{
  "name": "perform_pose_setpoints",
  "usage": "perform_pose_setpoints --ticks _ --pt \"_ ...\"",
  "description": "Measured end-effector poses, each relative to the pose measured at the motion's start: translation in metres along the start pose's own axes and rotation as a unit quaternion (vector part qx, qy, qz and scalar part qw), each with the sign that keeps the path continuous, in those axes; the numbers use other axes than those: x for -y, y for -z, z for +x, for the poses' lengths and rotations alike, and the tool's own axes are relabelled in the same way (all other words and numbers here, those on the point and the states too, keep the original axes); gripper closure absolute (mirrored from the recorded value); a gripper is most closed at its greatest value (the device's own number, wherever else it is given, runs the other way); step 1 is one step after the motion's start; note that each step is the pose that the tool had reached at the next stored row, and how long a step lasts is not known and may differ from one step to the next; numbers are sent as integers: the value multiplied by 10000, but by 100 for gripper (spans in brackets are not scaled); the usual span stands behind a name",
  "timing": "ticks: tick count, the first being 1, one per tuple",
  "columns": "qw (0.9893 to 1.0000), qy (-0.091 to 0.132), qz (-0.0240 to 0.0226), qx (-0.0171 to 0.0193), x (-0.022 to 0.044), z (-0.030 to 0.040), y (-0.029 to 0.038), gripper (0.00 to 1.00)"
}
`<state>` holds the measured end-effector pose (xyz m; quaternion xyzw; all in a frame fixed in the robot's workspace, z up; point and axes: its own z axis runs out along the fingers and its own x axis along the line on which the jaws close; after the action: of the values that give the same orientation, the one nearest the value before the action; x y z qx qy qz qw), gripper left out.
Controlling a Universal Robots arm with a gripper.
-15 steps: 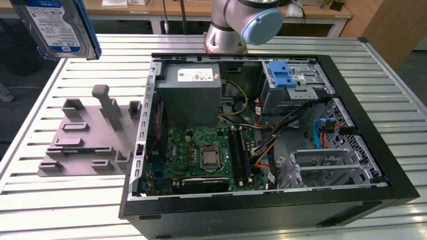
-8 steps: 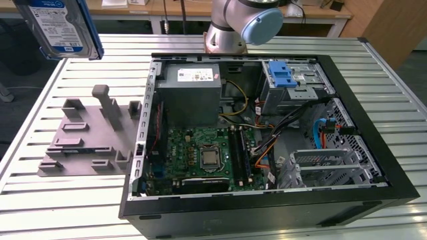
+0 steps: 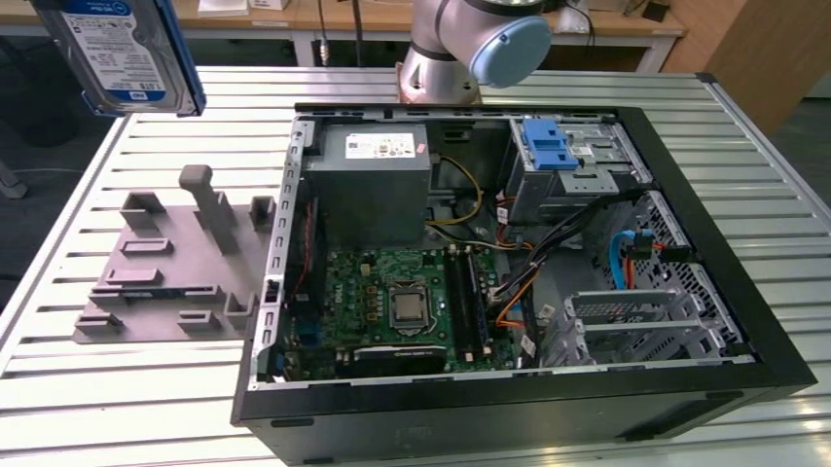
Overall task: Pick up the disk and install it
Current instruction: 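Pick up the disk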
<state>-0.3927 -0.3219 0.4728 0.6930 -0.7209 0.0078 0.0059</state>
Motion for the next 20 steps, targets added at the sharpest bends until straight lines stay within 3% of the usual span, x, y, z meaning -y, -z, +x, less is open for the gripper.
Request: perform_pose_setpoints --ticks 20 --pt "10000 0 0 0 119 -5 0 64"
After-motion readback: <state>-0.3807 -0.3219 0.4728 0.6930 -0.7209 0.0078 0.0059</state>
